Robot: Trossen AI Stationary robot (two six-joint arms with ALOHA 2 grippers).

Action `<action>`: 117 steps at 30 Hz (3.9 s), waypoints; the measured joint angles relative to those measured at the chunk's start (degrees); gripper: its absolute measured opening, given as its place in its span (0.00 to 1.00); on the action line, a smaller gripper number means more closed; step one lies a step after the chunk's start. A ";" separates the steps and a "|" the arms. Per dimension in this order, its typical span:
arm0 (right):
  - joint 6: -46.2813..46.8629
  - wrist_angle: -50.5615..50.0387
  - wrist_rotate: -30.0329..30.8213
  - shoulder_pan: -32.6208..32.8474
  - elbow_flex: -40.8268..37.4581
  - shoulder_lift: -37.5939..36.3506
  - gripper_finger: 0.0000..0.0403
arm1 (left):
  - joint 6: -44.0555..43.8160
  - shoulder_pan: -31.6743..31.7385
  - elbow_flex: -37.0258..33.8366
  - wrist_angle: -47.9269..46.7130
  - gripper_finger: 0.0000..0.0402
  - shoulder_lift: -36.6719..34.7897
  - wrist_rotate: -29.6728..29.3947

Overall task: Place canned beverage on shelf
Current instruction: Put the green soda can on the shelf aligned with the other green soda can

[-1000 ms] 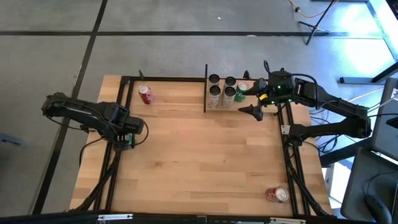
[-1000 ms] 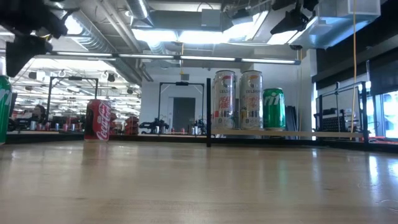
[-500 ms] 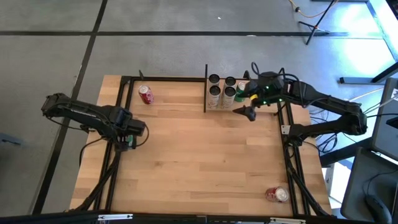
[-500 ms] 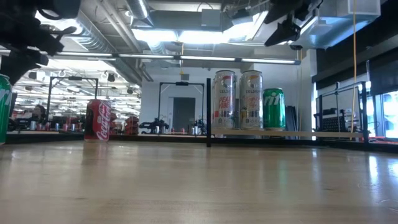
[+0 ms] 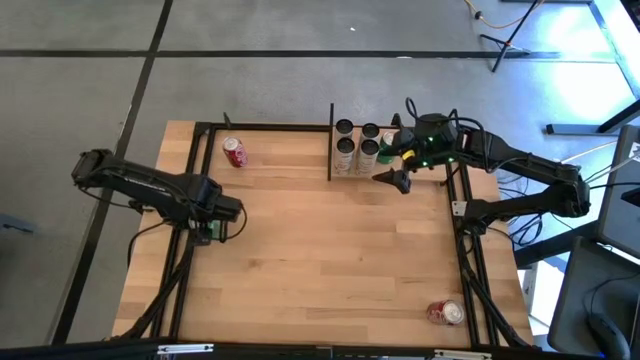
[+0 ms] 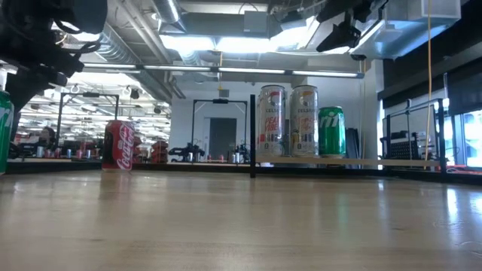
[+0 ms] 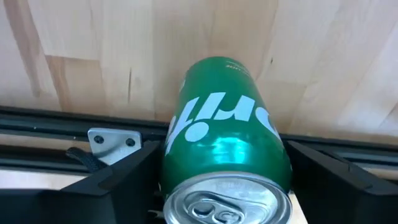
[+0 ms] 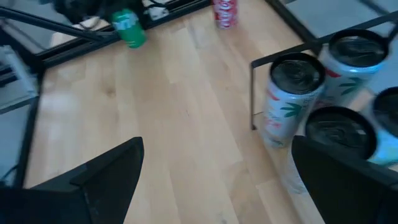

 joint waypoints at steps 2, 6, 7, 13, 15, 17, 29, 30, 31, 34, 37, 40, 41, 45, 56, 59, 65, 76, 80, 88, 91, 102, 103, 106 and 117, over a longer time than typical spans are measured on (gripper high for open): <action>0.05 0.00 -2.33 0.00 0.00 0.00 0.97 | 0.57 -0.01 0.11 -0.09 0.73 0.80 0.04; 0.16 0.14 -4.21 0.02 0.00 0.00 0.97 | 0.92 -0.01 1.17 -0.47 0.67 2.74 0.03; 0.16 0.15 -4.21 0.02 0.00 0.00 0.97 | 0.84 -0.02 1.87 -0.25 0.67 3.16 -0.36; 1.18 -0.70 -9.05 0.07 0.00 -0.20 0.97 | -1.07 -0.01 9.86 0.42 0.66 6.20 -2.98; 1.04 -3.03 -10.35 1.21 0.00 -0.44 0.97 | -1.91 -0.03 13.43 0.10 0.66 7.92 -3.01; 0.72 -4.84 -9.45 3.02 0.00 -0.96 0.97 | -2.12 -0.03 17.06 -0.03 0.66 10.23 -3.03; 0.24 -8.86 13.83 22.95 -1.29 -2.43 0.97 | -3.28 -0.91 42.80 0.54 0.66 31.46 -3.99; 0.54 -8.74 15.02 23.85 -2.02 -2.43 0.97 | -3.53 -0.93 44.88 0.76 0.66 33.28 -3.98; 1.02 -8.31 15.70 24.58 -2.77 -2.40 0.97 | -3.89 -0.92 47.01 0.96 0.66 35.21 -3.93; 1.14 -5.64 15.30 26.29 -4.99 -2.29 0.97 | -5.14 -0.86 52.95 1.70 0.66 40.40 -3.99; 1.19 -1.98 11.90 27.12 -7.71 -2.18 0.97 | -5.16 -1.03 58.35 1.74 0.66 44.66 -3.95; 2.20 0.35 12.42 27.04 -10.10 -1.91 0.97 | -5.16 -1.10 62.92 1.78 0.66 47.80 -3.90; 2.57 0.98 13.29 27.02 -11.29 -1.88 0.95 | -5.16 -1.14 64.21 1.83 0.66 48.60 -3.88; 2.86 9.21 15.74 26.95 -18.13 -1.88 0.80 | -4.26 -0.96 67.30 3.55 0.66 50.57 -3.88; 2.82 39.53 15.83 26.99 -33.65 3.91 0.10 | -3.65 -0.67 67.55 10.82 0.66 53.30 -2.33; 2.70 41.92 14.16 26.99 -33.66 6.64 0.02 | -3.64 -0.43 67.58 14.10 0.66 54.08 -3.12; 2.40 47.61 9.79 26.99 -33.64 10.96 0.04 | -3.63 0.50 67.59 16.48 0.66 55.54 -4.05; 2.16 51.28 10.58 26.97 -33.59 18.86 0.01 | -6.09 2.09 67.50 22.02 0.66 56.81 -7.40; 2.19 51.10 10.99 27.02 -33.60 20.89 0.00 | -6.28 2.09 67.50 24.80 0.66 56.80 -8.27; 2.21 53.81 11.69 27.02 -33.62 23.24 0.00 | -6.20 2.09 67.50 30.21 0.66 56.76 -11.24; 2.28 53.81 13.18 26.97 -33.62 23.67 0.00 | -5.44 2.09 67.50 31.16 0.66 56.76 -12.77; 0.04 39.14 11.89 26.95 -33.62 15.67 0.00 | 5.69 1.20 63.38 33.18 0.66 56.63 -7.50; -0.41 37.03 11.89 26.95 -33.62 14.38 0.00 | 7.27 1.15 63.15 33.42 0.66 56.65 -6.82; -0.70 33.59 11.84 26.95 -33.62 11.34 0.00 | 12.97 1.14 63.04 33.68 0.66 56.63 -4.54; 2.64 32.81 7.78 27.02 -33.62 10.12 0.00 | 28.97 1.01 63.22 33.24 0.66 60.11 2.80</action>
